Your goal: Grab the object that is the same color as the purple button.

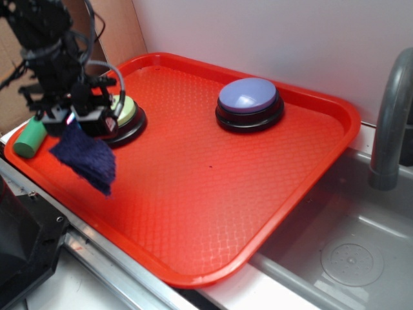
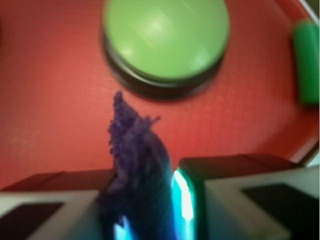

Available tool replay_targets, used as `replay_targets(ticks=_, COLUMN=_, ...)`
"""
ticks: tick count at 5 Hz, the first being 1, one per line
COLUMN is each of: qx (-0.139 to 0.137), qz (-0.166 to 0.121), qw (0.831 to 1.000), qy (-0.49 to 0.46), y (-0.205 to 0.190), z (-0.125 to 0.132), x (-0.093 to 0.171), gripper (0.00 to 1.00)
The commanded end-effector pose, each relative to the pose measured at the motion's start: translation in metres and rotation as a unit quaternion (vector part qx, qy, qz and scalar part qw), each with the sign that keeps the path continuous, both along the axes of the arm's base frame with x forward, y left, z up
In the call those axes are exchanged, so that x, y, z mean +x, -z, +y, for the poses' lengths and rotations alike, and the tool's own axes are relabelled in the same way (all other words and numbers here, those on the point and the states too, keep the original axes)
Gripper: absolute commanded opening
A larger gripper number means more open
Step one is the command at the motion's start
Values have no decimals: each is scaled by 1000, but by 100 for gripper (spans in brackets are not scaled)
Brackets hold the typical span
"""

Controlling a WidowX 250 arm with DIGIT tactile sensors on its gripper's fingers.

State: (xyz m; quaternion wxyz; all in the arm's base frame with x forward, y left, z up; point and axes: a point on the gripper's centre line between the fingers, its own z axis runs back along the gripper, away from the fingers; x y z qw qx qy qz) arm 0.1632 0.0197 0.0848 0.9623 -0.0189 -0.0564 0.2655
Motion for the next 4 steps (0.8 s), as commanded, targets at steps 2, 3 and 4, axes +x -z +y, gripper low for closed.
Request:
replay_targets(ticks=2, qx=-12, qz=-31, qw=970, qy=240, y=-93, z=-8, x=27, gripper=0)
replay_targets(ticks=3, qx=-17, qz=-64, qw=970, qy=233, y=-106, z=-8, x=25, gripper=0)
replay_targets(ticks=4, qx=-23, qz=-68, qw=969, qy=236, y=-105, z=-1, x=21, gripper=0)
